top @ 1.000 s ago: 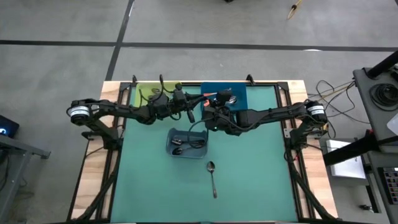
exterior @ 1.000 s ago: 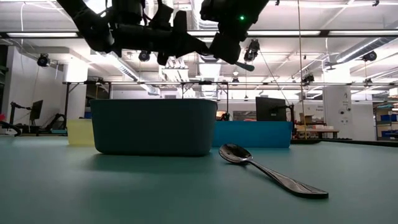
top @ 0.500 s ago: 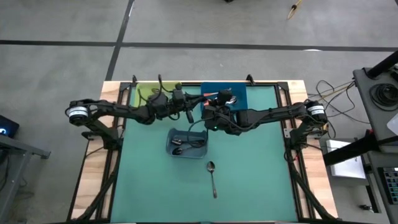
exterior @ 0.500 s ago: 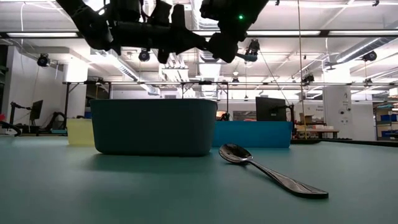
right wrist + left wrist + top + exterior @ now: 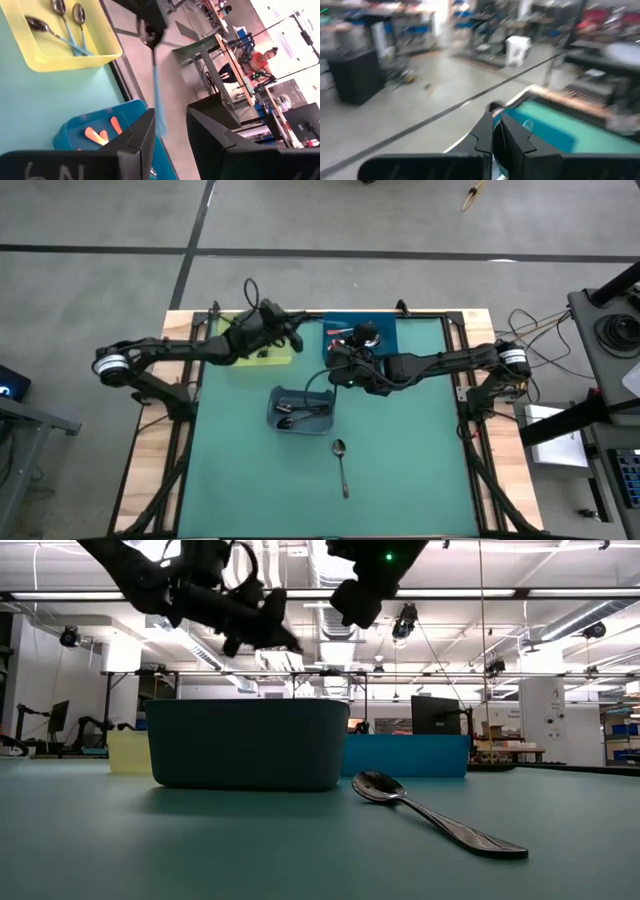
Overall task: Sort silverware by color (type)
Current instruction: Put the blue spoon into the green bin
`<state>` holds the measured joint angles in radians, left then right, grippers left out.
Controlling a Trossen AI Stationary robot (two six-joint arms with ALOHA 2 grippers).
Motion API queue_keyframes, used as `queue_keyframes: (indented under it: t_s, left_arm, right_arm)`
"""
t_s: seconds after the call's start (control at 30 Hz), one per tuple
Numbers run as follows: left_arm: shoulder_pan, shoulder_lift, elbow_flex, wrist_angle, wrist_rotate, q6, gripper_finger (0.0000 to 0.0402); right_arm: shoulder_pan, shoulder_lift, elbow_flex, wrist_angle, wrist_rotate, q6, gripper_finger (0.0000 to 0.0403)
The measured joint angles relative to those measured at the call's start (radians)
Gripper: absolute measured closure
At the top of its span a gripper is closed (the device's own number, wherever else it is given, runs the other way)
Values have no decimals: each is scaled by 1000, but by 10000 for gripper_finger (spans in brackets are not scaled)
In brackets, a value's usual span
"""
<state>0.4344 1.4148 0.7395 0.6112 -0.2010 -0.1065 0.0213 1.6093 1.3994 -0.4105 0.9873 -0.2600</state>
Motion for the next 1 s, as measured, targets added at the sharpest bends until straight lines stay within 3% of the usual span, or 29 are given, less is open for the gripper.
queue_keyframes:
  t_s: [0.33, 0.57, 0.73, 0.87, 1.0]
  left_arm:
    - [177, -232, -1, -392, 0, 21, 401]
    - [296, -409, 3, -741, -5, 32, 401]
    - [347, -451, 2, -908, -22, 15, 402]
    - [359, -453, 1, -965, -98, 11, 402]
    - [364, -434, -2, -993, -104, 8, 401]
  right_arm:
    - [-90, -22, 0, 4, -14, 7, 300]
    - [-205, -24, -19, 0, -219, 53, 296]
    - [-250, -24, -23, -4, -242, 92, 299]
    - [-258, -24, -23, -3, -247, 96, 302]
    - [-260, -24, -29, 0, -261, 122, 303]
